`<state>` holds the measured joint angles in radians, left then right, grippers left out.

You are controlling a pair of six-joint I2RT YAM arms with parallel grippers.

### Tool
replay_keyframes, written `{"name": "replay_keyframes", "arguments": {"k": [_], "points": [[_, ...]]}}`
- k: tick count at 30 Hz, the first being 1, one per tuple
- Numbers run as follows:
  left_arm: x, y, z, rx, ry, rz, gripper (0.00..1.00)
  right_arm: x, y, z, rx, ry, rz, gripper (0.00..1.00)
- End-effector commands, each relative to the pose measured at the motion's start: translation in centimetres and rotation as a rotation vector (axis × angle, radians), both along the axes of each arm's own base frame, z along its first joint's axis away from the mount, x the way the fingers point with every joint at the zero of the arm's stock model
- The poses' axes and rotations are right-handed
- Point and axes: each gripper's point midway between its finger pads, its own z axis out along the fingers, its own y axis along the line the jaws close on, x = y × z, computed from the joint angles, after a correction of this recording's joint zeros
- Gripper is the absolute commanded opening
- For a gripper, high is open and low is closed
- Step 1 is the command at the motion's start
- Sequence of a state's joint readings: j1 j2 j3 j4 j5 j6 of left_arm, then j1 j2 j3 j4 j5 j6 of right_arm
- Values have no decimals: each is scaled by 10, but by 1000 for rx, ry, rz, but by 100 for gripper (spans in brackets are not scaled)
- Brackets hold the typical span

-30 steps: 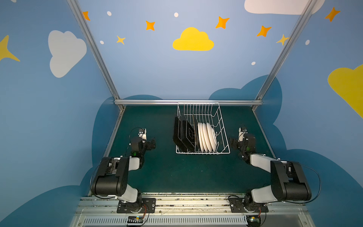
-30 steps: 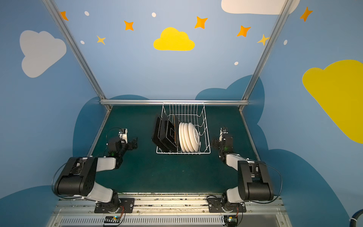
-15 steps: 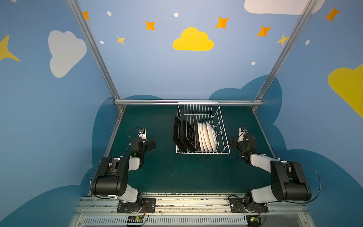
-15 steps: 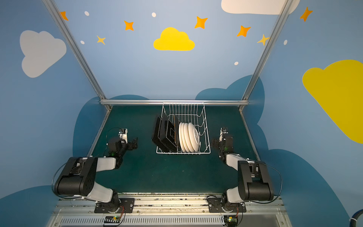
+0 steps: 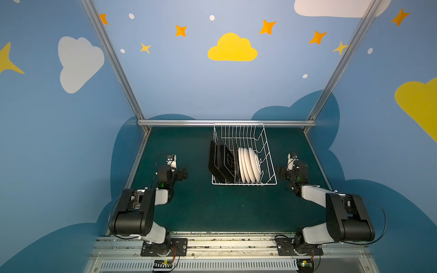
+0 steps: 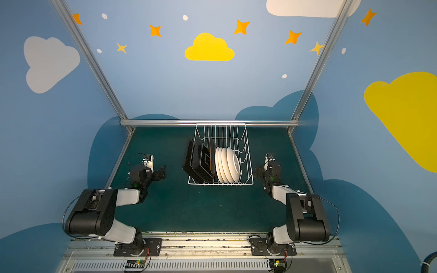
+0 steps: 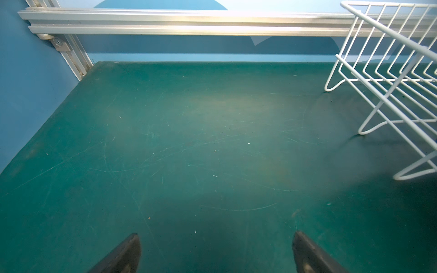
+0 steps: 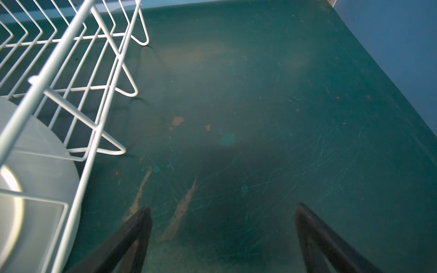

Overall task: Unload the plates from the dish rack
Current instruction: Pick up a plate from the dish rack.

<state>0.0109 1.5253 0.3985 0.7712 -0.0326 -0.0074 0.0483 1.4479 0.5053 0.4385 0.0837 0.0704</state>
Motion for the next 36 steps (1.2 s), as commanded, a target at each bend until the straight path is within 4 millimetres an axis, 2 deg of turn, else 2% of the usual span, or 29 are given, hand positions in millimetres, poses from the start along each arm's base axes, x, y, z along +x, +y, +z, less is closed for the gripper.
{"name": "replay_keyframes", "arguments": {"k": [1,8,14,20,23,28,36], "points": [[5,0,5,-7,-15,-4,100,8,1,9,9,-30,6,93],[13,-4,28,-11,49,-29,100,7,-5,25,5,-13,-33,93],[6,-15,53,-7,8,-96,100,1,-12,45,-1,-31,-81,93],[4,-14,98,-40,-47,-75,100,-3,-24,79,-37,-48,-133,93],[7,-16,124,-91,-48,-63,100,-2,-27,107,-51,-79,-139,93],[11,-33,163,-184,-55,-138,100,-5,-19,139,-15,-75,-104,94],[0,-70,206,-275,29,-308,100,-15,3,182,68,-145,5,93]]}}
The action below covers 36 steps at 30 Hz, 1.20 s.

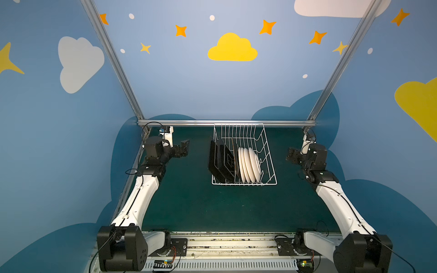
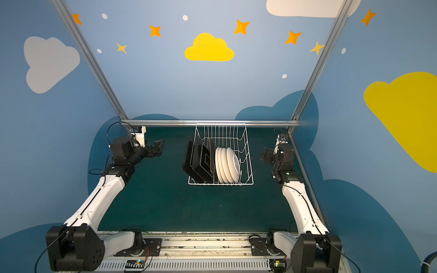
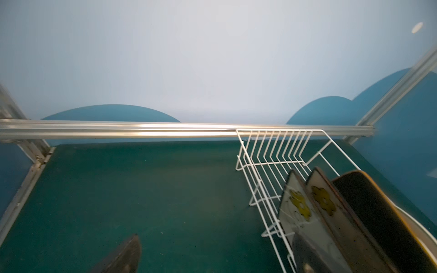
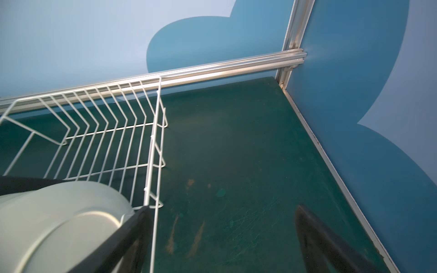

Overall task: Unload the plates from the dish rack
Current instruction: Pick up a plate from the dish rack.

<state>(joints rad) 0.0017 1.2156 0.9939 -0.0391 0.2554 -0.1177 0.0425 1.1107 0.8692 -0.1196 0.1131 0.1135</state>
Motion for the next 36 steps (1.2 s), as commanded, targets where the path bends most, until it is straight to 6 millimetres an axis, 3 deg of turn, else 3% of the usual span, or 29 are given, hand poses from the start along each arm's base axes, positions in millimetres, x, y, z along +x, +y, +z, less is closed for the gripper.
{"name": "replay_keyframes", "arguments": {"k": [1,14,21,31,36], "points": [[-16,-22,1,-58,123,-105,100,-9,15,19,43,-4,83,94],[-62,-84,13,-127,352,-361,100,-27,71,58,174,81,396,93],[-80,-111,-1,-132,473,-441,100,-36,93,75,241,110,518,94],[-59,-121,-34,-123,584,-365,91,-33,104,73,271,117,541,94],[-44,-125,-43,-139,624,-346,80,-31,108,69,276,119,540,94]]}}
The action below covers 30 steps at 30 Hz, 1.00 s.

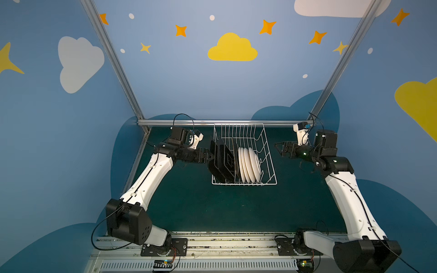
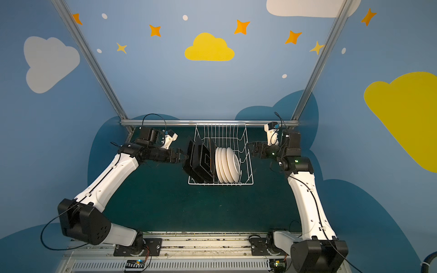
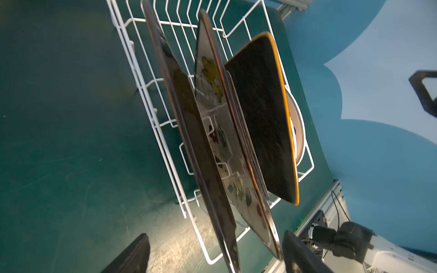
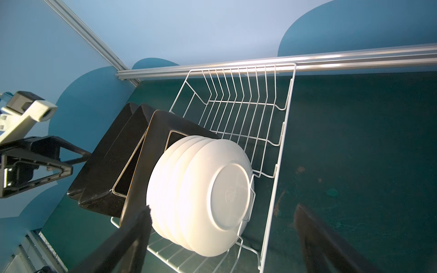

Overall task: Unload the plates from the dish rack
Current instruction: Pick up a plate from the dish rack.

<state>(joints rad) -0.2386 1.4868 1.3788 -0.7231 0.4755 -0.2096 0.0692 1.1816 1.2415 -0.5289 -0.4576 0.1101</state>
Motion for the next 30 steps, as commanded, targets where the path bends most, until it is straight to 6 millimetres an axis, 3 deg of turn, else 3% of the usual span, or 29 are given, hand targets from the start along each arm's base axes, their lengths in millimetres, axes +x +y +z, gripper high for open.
{"name": "replay_keyframes", "arguments": {"k": [1,15,30], "points": [[12,-3,5,-1,11,22,77,-1,5,-3,9,6,6,94],[32,-16,-22,2,126,18,52,3,9,-10,14,14,-20,94],[35,-27,-41,6,209,32,38,5,13,-19,8,35,-22,94]]}}
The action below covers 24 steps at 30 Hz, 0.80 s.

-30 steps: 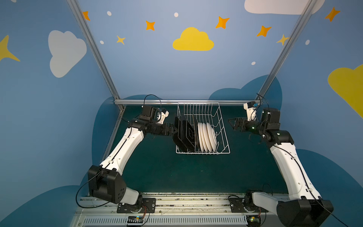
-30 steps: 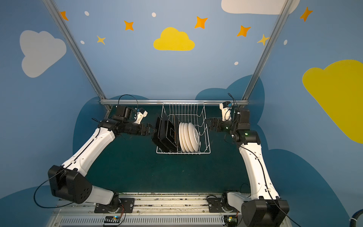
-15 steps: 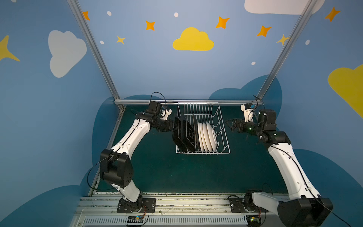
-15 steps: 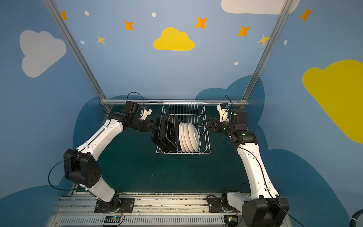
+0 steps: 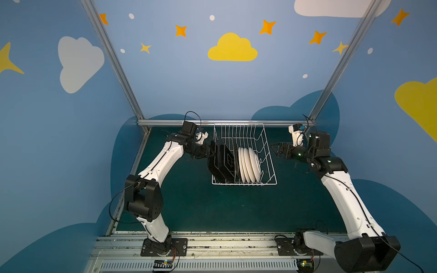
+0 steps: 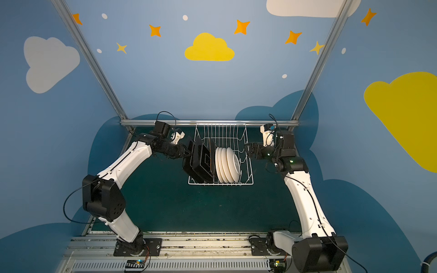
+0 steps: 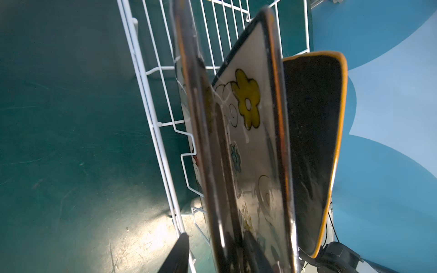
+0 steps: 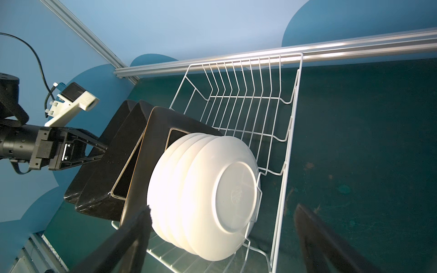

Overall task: Unload the plates from the dish rack
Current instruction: Pick up a plate from the dish rack.

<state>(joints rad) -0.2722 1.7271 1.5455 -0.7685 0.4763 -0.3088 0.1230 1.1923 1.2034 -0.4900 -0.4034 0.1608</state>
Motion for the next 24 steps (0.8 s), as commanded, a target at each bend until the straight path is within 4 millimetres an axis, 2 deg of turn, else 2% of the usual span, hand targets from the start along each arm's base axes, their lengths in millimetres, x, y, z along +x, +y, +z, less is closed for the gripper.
{"name": "replay_keyframes", "arguments": {"k": [1,24], "points": [[0,-4,-6,14,35,-5,38,2,1,-3,1,1,-7,94],[-2,-6,-24,27,118,29,34,5,0,-6,-10,-1,-22,94]]}}
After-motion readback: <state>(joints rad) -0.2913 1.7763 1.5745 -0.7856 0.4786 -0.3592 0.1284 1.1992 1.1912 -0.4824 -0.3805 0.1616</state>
